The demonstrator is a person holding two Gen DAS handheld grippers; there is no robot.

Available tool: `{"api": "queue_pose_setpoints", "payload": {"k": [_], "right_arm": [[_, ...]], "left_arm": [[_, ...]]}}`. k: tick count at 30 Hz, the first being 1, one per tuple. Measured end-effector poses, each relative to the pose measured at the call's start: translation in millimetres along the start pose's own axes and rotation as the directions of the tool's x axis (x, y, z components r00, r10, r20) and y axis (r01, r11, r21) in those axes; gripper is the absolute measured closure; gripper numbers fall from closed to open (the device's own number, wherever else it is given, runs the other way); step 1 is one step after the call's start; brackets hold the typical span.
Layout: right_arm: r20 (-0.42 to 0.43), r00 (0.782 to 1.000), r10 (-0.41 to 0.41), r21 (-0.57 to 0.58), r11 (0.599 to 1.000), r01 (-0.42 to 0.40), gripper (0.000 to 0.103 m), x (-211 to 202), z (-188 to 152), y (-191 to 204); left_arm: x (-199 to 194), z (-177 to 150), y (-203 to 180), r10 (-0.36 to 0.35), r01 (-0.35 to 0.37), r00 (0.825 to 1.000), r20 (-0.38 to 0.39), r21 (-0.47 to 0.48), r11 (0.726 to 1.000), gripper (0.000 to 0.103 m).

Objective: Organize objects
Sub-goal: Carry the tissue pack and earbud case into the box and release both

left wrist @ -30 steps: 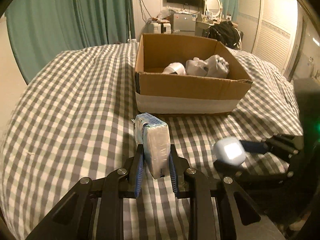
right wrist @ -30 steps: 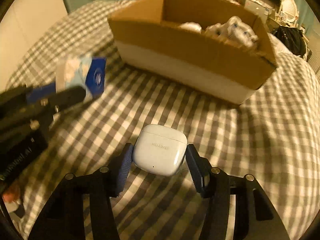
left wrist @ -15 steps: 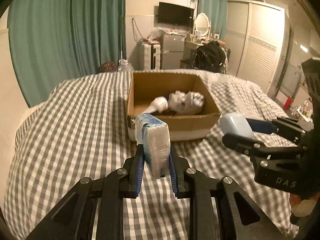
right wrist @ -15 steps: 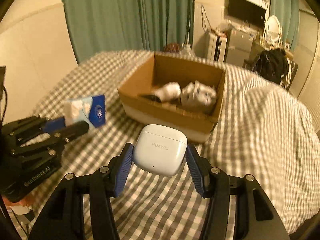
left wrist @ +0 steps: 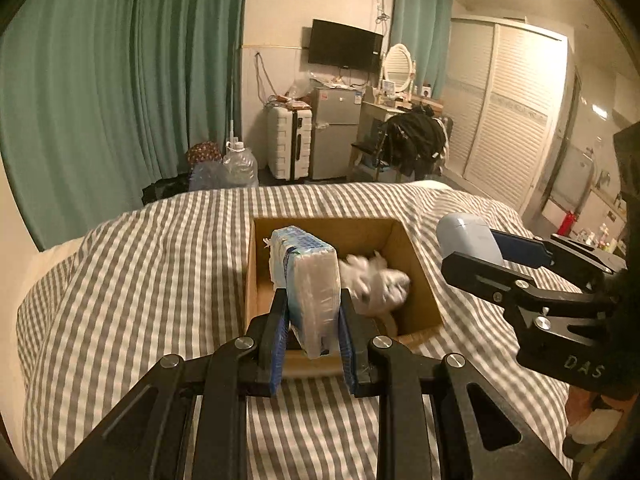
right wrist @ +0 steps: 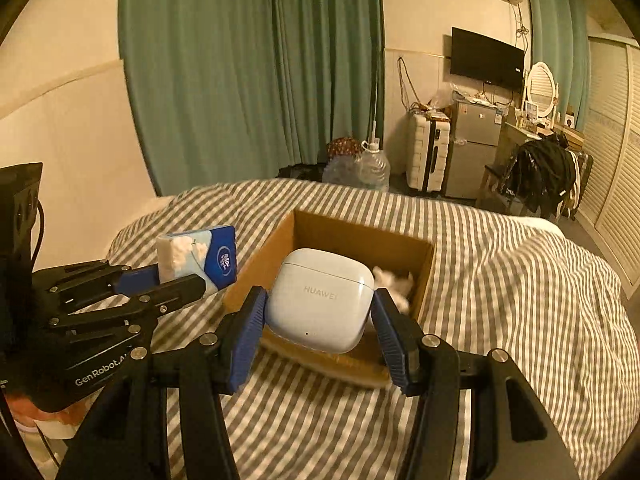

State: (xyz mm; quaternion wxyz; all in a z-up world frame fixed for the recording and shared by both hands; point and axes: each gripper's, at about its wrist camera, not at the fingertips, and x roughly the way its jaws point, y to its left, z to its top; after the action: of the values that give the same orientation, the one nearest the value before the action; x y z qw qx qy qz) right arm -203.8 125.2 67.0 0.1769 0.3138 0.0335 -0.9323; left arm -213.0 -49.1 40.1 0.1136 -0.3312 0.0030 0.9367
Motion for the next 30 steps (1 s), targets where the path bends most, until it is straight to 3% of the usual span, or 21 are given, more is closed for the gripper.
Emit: {"api": "queue_pose_setpoints", "payload": {"k": [7, 13, 20, 25, 30], "right_arm": [[0.011, 1.000, 0.006, 0.017, 1.000, -0.007, 0.049, 46, 39, -20], [-0.016, 1.000, 0.006, 0.042, 0.999, -0.005, 0.049, 99, 58, -44], [-0.121, 0.992, 0.027, 0.087, 0.996, -0.016, 0.049, 161, 39, -69], [-0.200, 0.980, 0.017, 0.092, 0.996, 0.001, 0.049, 187, 23, -79], [-0.215, 0.977, 0.013, 0.112, 0.994, 0.011, 0.049, 193, 15, -87]], "left_arm": [[65, 35, 5, -0.013, 0.014, 1.000, -0.019, 0.021, 1.000, 0.080], [123, 41, 6, -0.015, 0.018, 0.999, -0.050, 0.063, 0.998, 0.080], [175, 23, 15, -0.001, 0.008, 0.989, -0.145, 0.047, 0.999, 0.080], [183, 11, 9, -0.018, 0.027, 0.984, -0.177, 0.051, 0.998, 0.080], [183, 2, 6, -0.008, 0.019, 0.984, -0.180, 0.058, 0.998, 0.080]]}}
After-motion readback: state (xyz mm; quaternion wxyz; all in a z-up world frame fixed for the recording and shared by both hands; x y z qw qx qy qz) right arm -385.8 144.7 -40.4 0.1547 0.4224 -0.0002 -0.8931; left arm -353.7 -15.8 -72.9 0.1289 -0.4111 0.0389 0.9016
